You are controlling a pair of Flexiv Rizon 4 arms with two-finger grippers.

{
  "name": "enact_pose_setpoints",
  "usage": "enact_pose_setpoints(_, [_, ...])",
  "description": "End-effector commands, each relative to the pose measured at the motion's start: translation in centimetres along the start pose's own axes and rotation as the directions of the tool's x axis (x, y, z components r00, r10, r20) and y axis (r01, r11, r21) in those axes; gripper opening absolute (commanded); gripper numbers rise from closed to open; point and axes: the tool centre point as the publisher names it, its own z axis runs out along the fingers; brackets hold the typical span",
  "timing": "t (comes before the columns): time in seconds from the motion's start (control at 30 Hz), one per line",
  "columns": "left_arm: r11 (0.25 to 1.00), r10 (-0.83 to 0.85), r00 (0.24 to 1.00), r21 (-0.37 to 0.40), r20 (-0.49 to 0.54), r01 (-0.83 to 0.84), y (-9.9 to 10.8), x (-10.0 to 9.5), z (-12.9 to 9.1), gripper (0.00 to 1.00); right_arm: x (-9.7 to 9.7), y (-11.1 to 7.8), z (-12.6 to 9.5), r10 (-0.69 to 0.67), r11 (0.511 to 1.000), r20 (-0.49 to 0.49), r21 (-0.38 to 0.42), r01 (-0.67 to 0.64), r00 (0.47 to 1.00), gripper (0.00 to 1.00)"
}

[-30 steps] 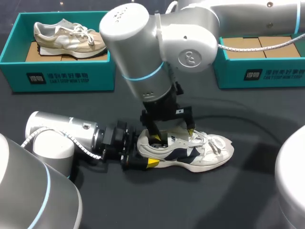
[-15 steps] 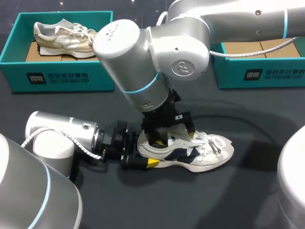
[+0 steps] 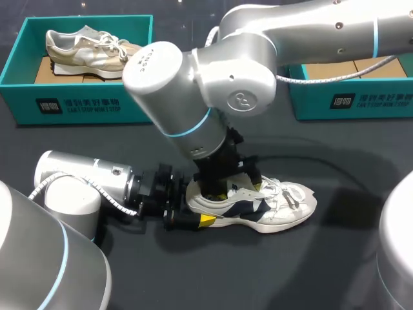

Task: Take the shoe out of the shoebox, open the shoe tongue, remove and reinsert the insole, then place the shoe into the shoebox

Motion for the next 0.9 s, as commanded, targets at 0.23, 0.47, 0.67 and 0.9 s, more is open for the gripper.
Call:
enact_pose_setpoints(0.23, [1.0,-0.001,1.0,-0.001,0.003,0.001,0.2,0.1,0.1,0.0,-0.5,-0.7,-0.7,0.194,0.981,0.013,-0.009,-0.194,0.981,0.49])
enact_pose_setpoints(0.47, [1.0,-0.001,1.0,-0.001,0.003,0.001,0.2,0.1,0.1,0.0,-1.8,-1.1,-1.1,0.21,0.978,-0.022,0.005,-0.21,0.977,0.39])
enact_pose_setpoints(0.67, [1.0,-0.001,1.0,-0.001,0.003,0.001,0.2,0.1,0.1,0.0,-3.0,-1.1,-1.1,0.214,0.977,-0.072,0.032,-0.212,0.974,0.0])
enact_pose_setpoints(0.9, [1.0,-0.001,1.0,-0.001,0.003,0.001,0.2,0.1,0.1,0.0,-6.0,-0.3,0.0,0.108,0.993,-0.289,0.086,-0.086,0.951,0.0])
